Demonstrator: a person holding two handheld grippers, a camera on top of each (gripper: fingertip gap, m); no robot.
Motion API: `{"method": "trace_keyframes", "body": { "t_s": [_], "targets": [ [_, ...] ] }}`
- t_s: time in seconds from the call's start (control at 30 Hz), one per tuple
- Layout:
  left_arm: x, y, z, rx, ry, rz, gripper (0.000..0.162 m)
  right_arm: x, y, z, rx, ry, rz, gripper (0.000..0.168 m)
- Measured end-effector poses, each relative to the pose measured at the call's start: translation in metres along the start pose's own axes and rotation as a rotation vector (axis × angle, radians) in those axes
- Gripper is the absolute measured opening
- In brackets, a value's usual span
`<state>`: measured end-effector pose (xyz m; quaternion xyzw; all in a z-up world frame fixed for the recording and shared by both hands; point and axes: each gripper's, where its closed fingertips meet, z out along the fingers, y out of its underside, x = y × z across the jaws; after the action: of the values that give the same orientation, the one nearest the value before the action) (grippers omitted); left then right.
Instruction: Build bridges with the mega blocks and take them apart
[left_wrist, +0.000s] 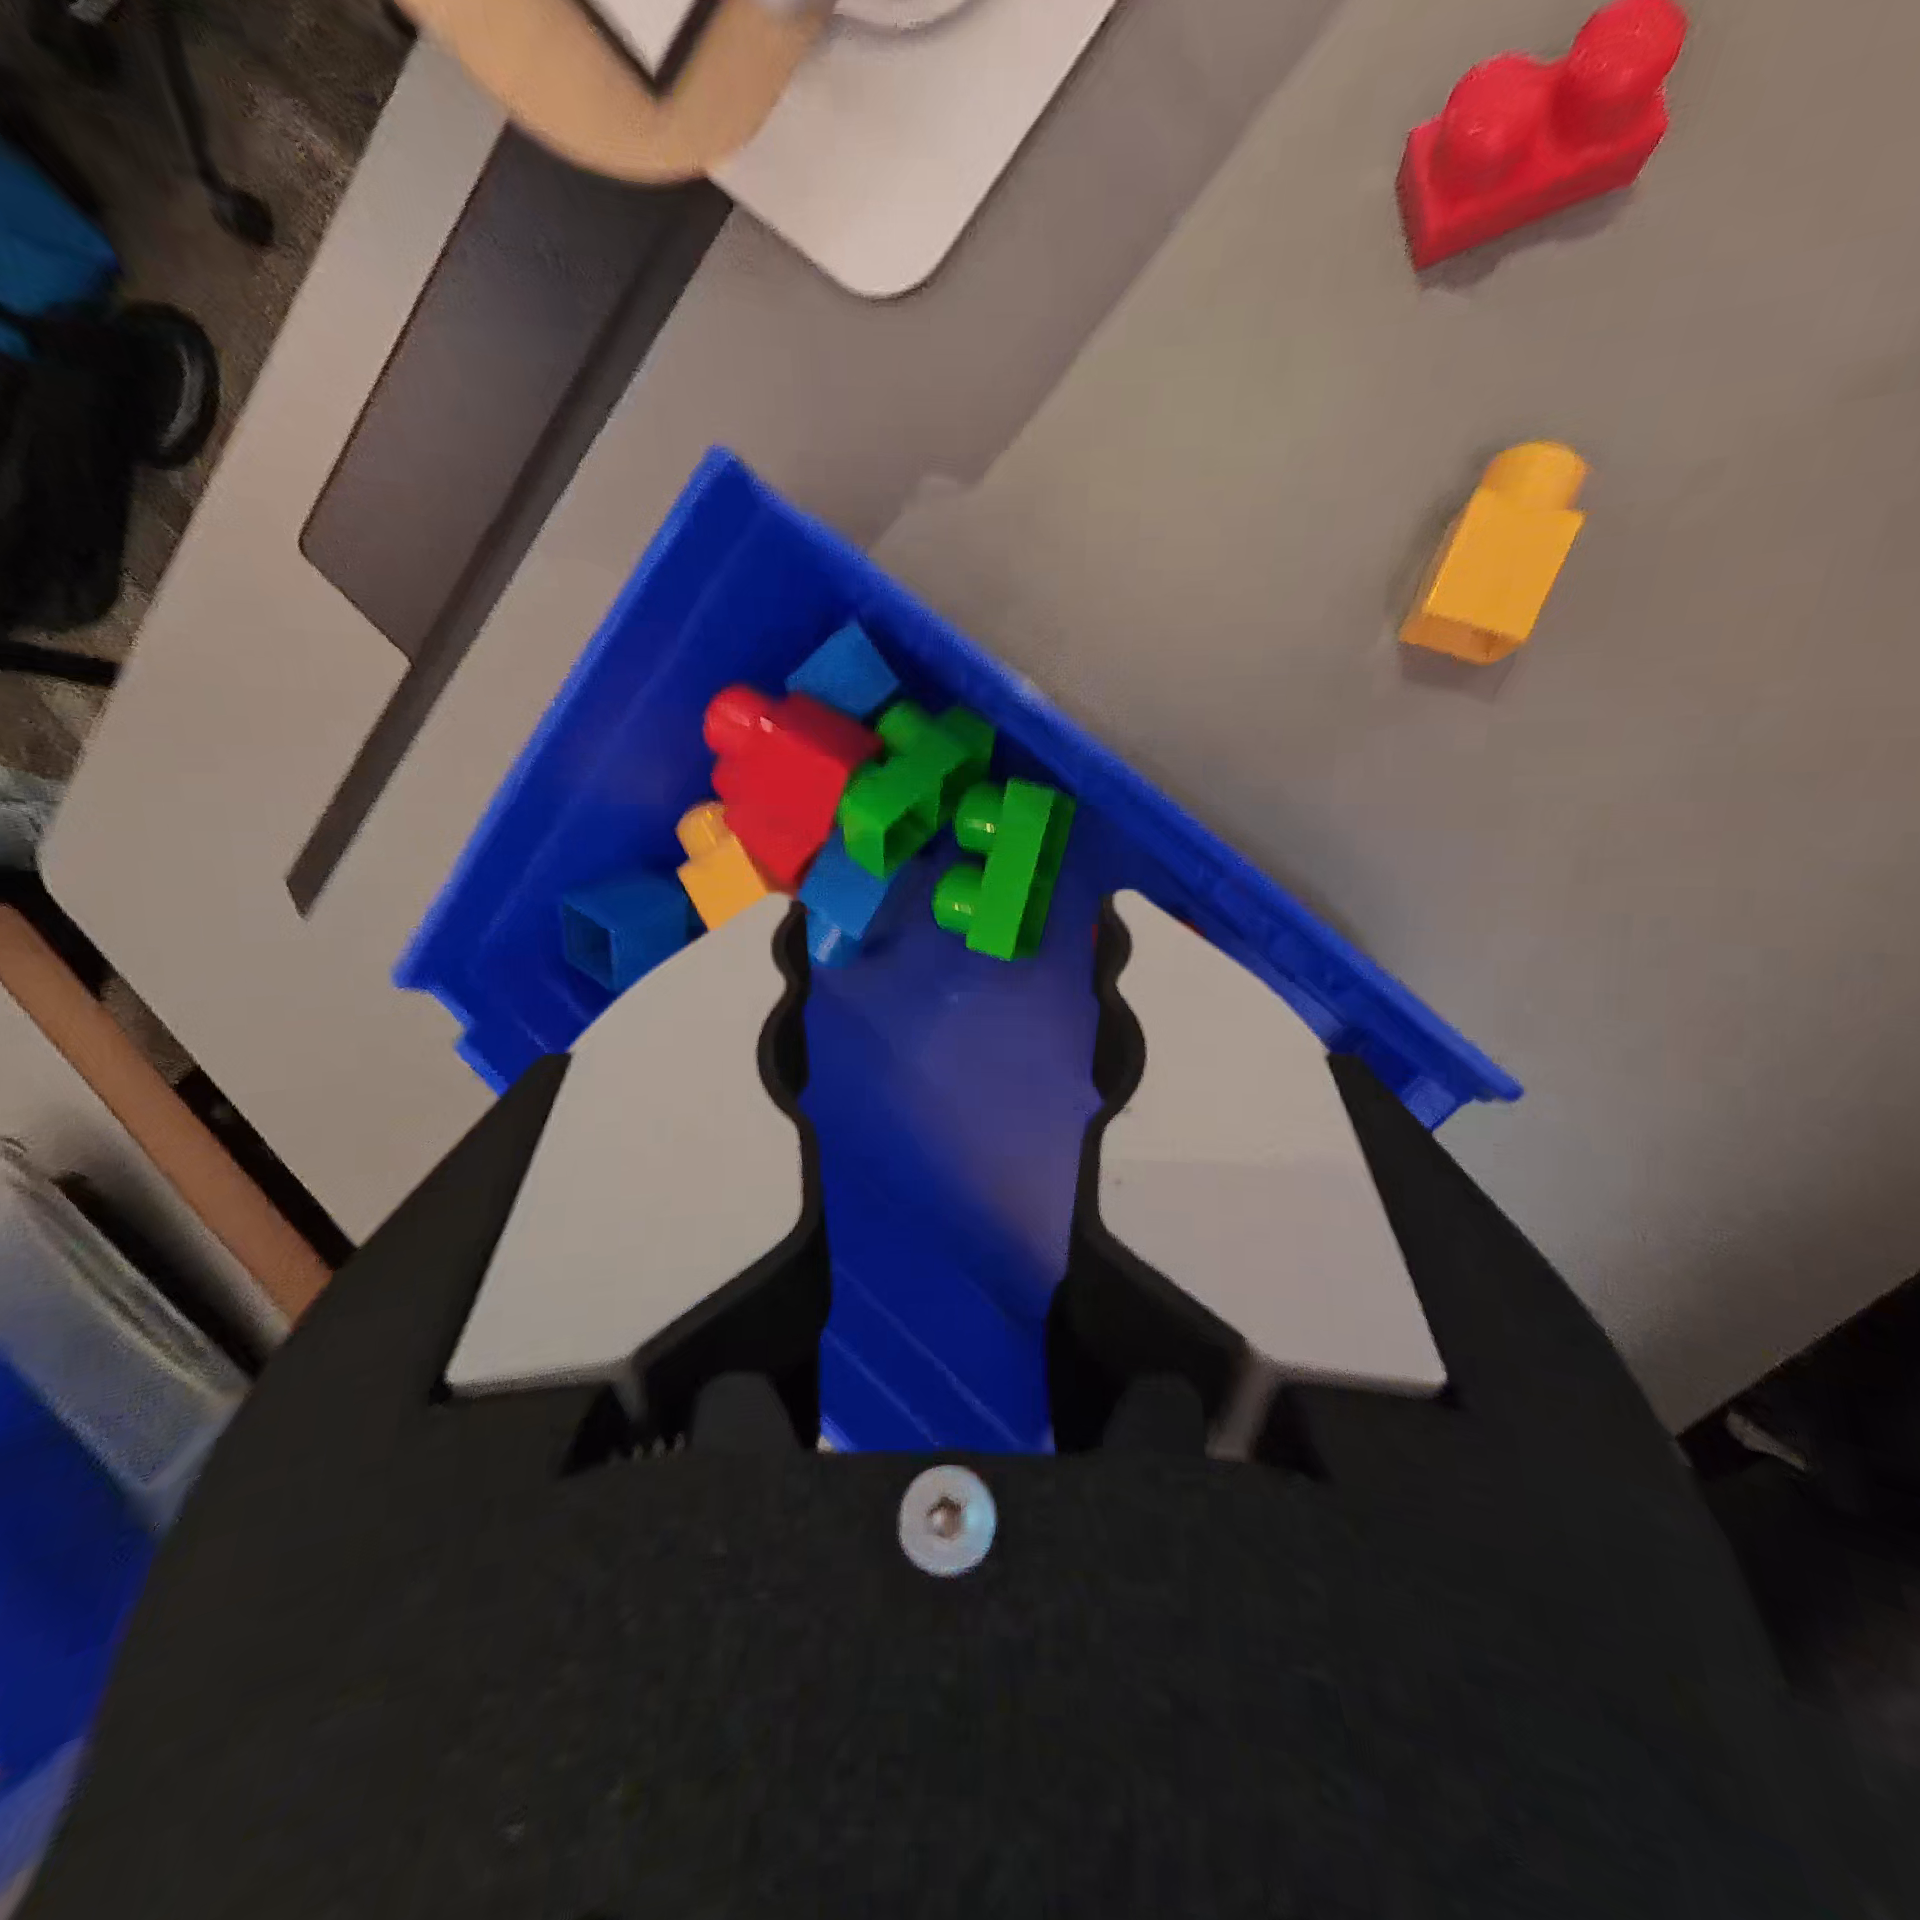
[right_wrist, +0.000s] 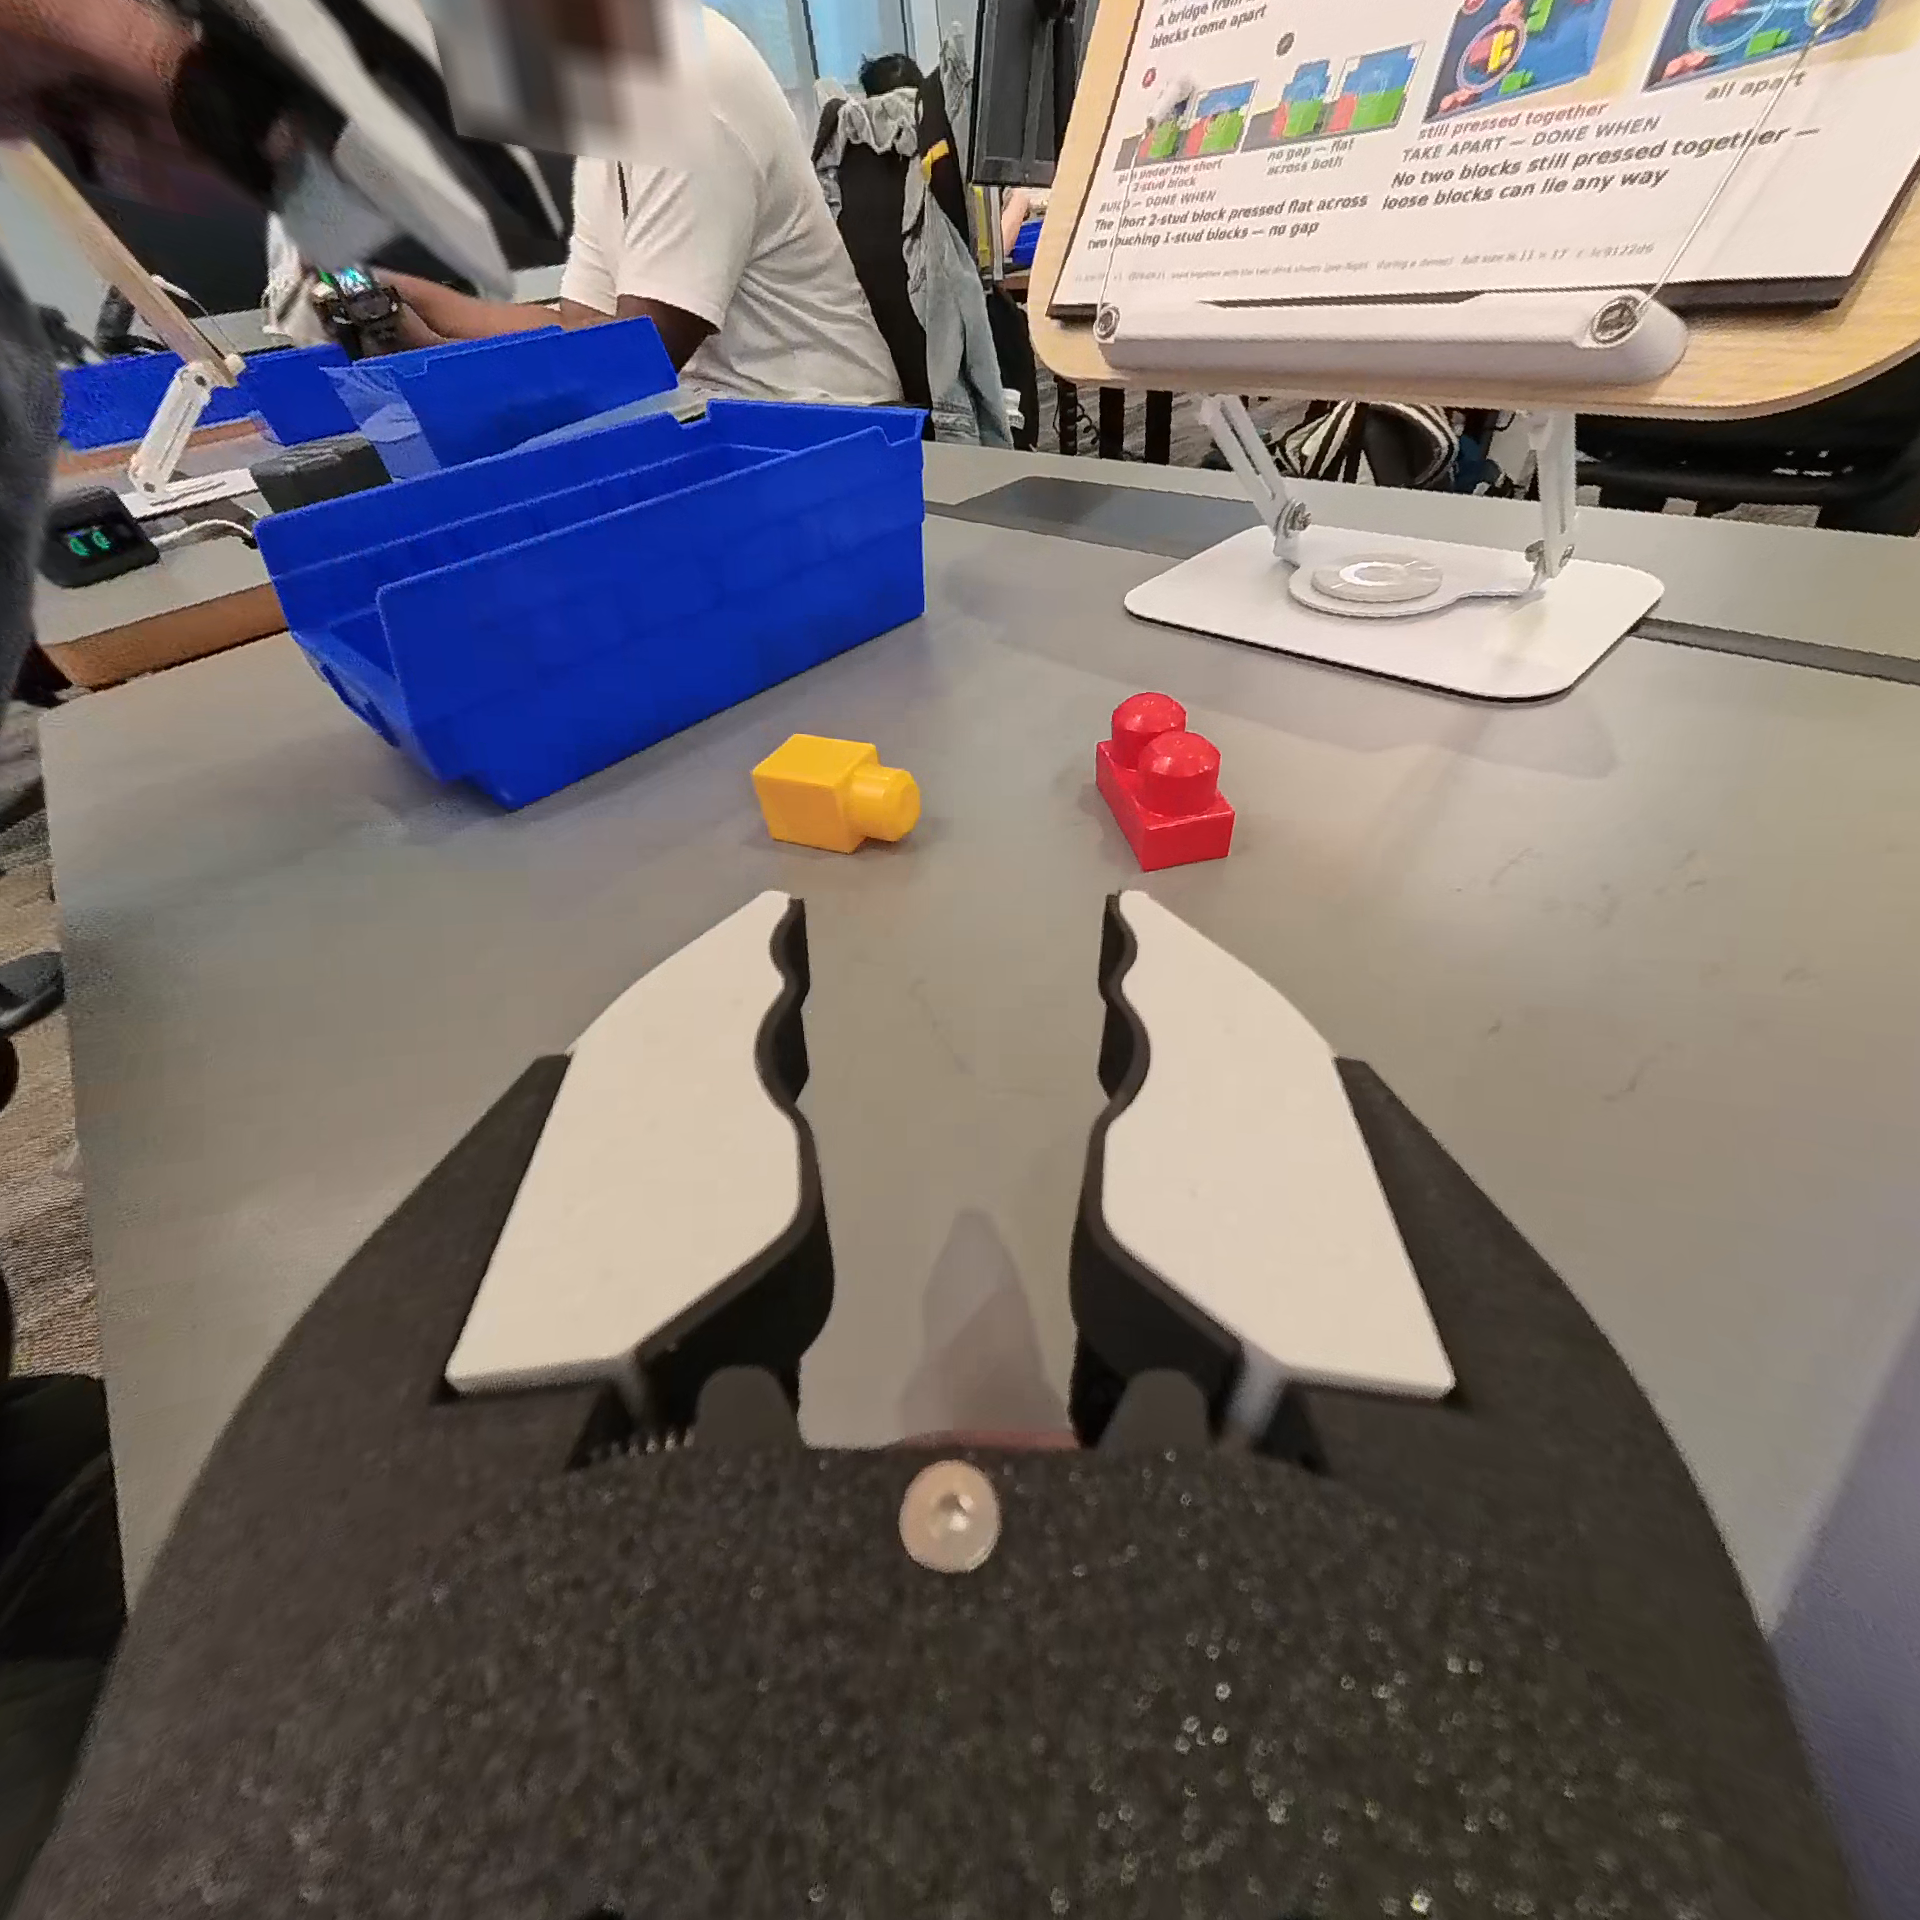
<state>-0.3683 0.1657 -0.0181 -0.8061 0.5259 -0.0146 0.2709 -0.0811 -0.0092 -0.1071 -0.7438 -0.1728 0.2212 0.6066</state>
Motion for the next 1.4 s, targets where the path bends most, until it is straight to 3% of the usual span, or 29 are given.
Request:
{"method": "trace_keyframes", "body": {
  "t_s": [0.2,0.37,0.63,0.87,0.93,1.0,1.03,1.23,1.4],
  "targets": [
    [0.000,0.055,0.038,0.020,0.022,-0.125,0.056,0.001,0.002,0.002,-0.016,-0.001,0.009,0.054],
    [-0.021,0.065,0.067,-0.034,-0.024,-0.065,0.058,0.003,0.002,0.002,-0.016,0.008,0.021,0.054],
    [-0.102,0.071,0.092,-0.275,-0.159,0.086,0.050,0.003,0.003,0.002,-0.023,0.008,0.019,0.054],
    [-0.123,0.087,0.126,-0.454,-0.124,0.024,0.048,0.003,0.002,0.002,-0.017,0.010,0.015,0.054],
    [-0.120,0.092,0.135,-0.473,-0.104,-0.003,0.043,0.003,0.002,0.002,-0.015,0.010,0.015,0.054],
    [-0.124,0.097,0.140,-0.490,-0.144,-0.014,0.023,0.002,0.002,0.002,-0.016,0.008,0.015,0.054],
    [-0.124,0.099,0.141,-0.498,-0.158,-0.016,0.010,0.002,0.002,0.002,-0.016,0.007,0.015,0.054],
    [-0.106,0.096,0.117,-0.387,-0.206,-0.103,0.007,0.002,0.001,0.001,-0.011,0.006,0.013,0.053],
    [-0.057,0.057,0.039,-0.022,-0.284,-0.272,0.006,0.002,0.001,0.001,-0.007,0.003,0.015,0.053]
  ]
}}
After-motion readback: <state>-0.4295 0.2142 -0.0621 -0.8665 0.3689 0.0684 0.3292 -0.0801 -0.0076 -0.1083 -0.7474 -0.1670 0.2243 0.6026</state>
